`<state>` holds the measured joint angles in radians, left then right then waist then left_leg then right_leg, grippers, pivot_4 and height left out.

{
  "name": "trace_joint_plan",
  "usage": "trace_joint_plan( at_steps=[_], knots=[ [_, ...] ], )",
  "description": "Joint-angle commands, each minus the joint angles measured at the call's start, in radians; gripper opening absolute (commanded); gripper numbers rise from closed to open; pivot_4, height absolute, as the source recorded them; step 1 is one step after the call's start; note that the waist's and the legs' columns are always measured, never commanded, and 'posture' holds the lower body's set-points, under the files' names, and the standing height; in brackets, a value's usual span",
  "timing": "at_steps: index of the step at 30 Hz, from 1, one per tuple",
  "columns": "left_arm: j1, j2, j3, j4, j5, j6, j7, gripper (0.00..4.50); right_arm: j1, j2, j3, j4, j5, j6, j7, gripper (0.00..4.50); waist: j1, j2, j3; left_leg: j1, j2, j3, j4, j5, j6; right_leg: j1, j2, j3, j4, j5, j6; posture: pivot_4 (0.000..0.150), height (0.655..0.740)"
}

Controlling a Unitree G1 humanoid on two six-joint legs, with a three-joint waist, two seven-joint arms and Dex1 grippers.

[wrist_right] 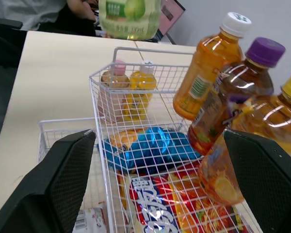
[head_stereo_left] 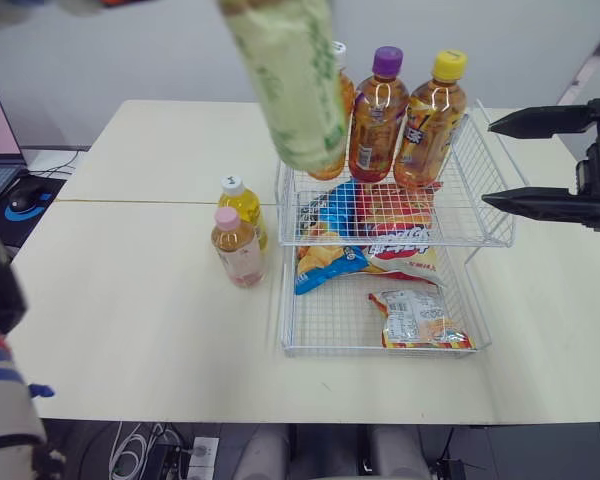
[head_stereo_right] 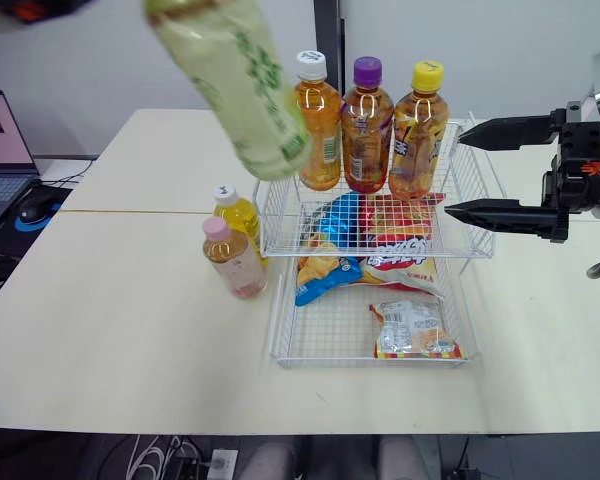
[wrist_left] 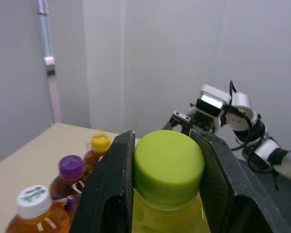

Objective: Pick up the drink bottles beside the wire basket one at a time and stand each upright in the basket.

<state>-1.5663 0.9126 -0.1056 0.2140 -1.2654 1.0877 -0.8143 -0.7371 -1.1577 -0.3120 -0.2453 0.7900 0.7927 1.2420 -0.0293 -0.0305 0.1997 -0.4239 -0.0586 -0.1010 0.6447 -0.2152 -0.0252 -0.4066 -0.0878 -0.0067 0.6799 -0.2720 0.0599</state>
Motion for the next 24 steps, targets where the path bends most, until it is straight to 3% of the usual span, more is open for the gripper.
trace_joint_plan(
  at_steps=[1,6,13,18,24],
  knots=[
    [-0.058,-0.109,0.002,0.007,0.123,-0.046,-0.041,1.39,0.033,-0.031,-0.088,-0.055,0.041,0.028,-0.031,4.5,-0.005,0.0,0.0,0.0,0.0,0.0,0.0,0.0,0.0,0.0,0.0,0.0,0.0,0.0,0.0,0.15,0.74],
    [-0.016,-0.299,-0.055,0.013,0.316,-0.158,-0.083,1.39,0.117,-0.041,-0.156,-0.113,0.071,0.059,-0.074,4.5,-0.004,0.001,0.001,0.0,0.001,0.0,0.0,0.0,0.0,-0.001,0.0,0.003,0.0,0.0,0.0,0.15,0.74],
    [0.006,-0.471,-0.082,0.129,0.526,-0.278,-0.128,1.39,0.203,-0.053,-0.236,-0.174,0.098,0.084,-0.129,4.5,-0.002,0.001,0.001,0.0,0.0,0.001,0.001,0.0,0.0,-0.001,0.0,0.002,0.0,0.0,0.0,0.15,0.74],
    [-0.054,-0.506,-0.054,0.337,0.626,-0.341,-0.205,1.39,0.251,-0.067,-0.3,-0.2,0.113,0.1,-0.157,4.5,-0.004,0.002,0.001,0.0,0.0,0.002,0.001,0.0,0.0,-0.001,0.0,0.002,0.0,0.0,0.0,0.15,0.74],
    [-0.069,-0.548,-0.044,0.41,0.69,-0.351,-0.272,1.39,0.281,-0.082,-0.353,-0.214,0.12,0.107,-0.179,4.5,0.001,0.001,0.001,-0.002,-0.001,0.001,0.001,0.0,0.0,-0.001,-0.001,0.0,0.0,0.0,0.0,0.15,0.74]
  ],
)
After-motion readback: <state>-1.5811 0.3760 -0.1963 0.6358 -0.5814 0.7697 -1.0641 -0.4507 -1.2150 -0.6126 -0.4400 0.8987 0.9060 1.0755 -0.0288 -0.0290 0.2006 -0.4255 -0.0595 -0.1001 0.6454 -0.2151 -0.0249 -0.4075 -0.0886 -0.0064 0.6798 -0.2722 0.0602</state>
